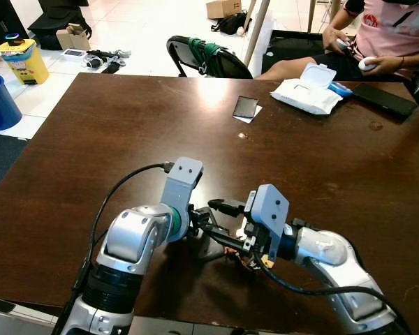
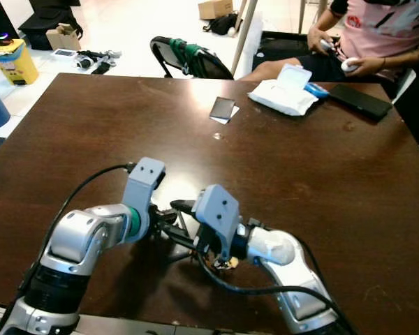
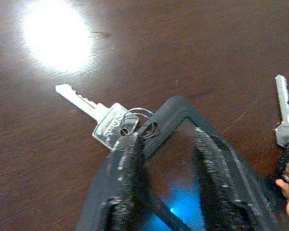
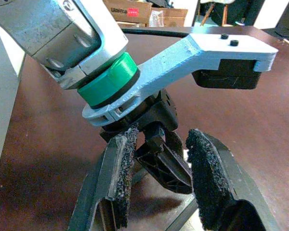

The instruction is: Hang keys on a hook

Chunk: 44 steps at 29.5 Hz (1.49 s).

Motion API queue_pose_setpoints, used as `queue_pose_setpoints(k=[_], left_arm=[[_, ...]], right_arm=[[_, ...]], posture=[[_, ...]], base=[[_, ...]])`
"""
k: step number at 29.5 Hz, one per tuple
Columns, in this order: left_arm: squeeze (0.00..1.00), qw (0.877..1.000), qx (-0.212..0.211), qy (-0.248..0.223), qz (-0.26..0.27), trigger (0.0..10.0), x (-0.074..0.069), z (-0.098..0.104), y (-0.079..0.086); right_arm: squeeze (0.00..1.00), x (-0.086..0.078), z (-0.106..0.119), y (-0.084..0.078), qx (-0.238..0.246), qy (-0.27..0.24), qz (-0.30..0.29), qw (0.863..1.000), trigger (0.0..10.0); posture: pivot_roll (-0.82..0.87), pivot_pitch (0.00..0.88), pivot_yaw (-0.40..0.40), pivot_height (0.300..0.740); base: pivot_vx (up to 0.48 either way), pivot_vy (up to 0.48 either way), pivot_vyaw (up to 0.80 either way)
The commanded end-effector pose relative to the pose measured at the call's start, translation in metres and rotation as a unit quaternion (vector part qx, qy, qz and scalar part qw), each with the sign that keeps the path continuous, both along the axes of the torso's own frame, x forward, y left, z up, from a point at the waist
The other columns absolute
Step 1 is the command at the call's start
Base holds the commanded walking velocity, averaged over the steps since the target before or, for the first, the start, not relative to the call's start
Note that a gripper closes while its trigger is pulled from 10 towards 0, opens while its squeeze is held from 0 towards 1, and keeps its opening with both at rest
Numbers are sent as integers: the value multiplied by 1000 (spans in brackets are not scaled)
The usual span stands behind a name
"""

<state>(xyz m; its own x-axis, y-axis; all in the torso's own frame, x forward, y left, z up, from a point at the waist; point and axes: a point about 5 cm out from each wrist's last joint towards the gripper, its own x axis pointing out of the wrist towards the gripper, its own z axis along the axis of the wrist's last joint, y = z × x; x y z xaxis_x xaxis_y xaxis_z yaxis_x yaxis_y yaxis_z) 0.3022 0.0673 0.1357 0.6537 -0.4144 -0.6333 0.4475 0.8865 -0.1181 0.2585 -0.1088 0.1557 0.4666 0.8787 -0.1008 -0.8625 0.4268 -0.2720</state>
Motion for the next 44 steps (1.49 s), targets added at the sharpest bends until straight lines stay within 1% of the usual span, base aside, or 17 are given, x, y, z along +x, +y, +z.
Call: queue_pose_setpoints(k=[1,2,4,7,8,13,14,15,16,19,20,23,24,29,30,35,44], left_arm=[[0,1000,6,5,5,4510,1,-2,1],[0,1000,5,5,5,3961,2,-2,0],[0,1000,3,5,5,3569,3,-2,-2],[0,1000,2,5,5,3569,3,-2,-2],[0,1000,2,5,5,2824,3,-2,-3],[0,1000,3,7,6,3765,4,-4,-5],[0,1000,4,7,6,7882,4,-4,-5],[0,1000,4,7,6,7882,4,-4,-5],[0,1000,6,7,9,10000,4,-4,-5],[0,1000,11,2,10,10000,4,-3,-4],[675,1000,14,-6,8,10000,4,-1,-2],[675,1000,15,-11,6,10000,3,1,0],[1000,1000,9,-16,6,10000,1,7,4],[1000,1000,4,-18,6,10000,-1,11,6],[0,1000,-1,-18,5,10000,-4,15,7],[0,1000,-4,-16,6,10000,-6,16,6],[0,1000,1,-15,16,10000,2,11,-2]], right_arm=[[0,-2,-2,0,0,5,-1,1000,10000],[0,-2,-2,0,0,5,-1,1000,10000],[0,-2,-3,0,1,6,-1,1000,10000],[0,-2,-3,0,1,6,-1,1000,10000],[0,-2,-3,0,1,6,-1,1000,10000],[0,-2,-3,0,1,7,0,1000,10000],[0,-3,-3,0,1,7,0,1000,10000],[0,-3,-3,0,1,7,0,1000,10000],[0,-3,-3,0,1,7,0,1000,10000],[0,-3,-3,0,1,7,0,1000,10000],[0,-3,-3,0,1,7,-1,1000,10000],[0,-3,-3,0,1,7,-1,1000,10000],[0,-3,-3,0,1,8,-2,1000,10000],[0,-3,-3,0,1,8,-2,1000,10000],[0,-2,-3,0,1,7,-1,1000,10000],[0,-1,-2,0,1,6,-1,1000,10000],[0,-1,-2,2,3,6,1,1000,10000]], posture=[[105,37,144,740],[105,37,144,740],[106,38,146,740],[106,38,146,740],[107,40,146,740],[107,40,146,740],[106,45,147,740],[106,45,147,740],[106,46,147,740],[106,47,149,740],[106,47,149,740],[106,47,149,740],[111,49,149,740],[111,49,149,740],[113,44,145,740],[114,45,142,740],[112,52,140,740]], base=[[0,0,0],[0,0,0],[0,0,0],[0,0,0],[0,0,0],[0,0,0],[0,0,0],[0,0,0],[0,0,0],[0,0,0],[0,0,0],[0,0,0],[0,0,0],[0,0,0],[0,0,0],[0,0,0],[0,0,0]])
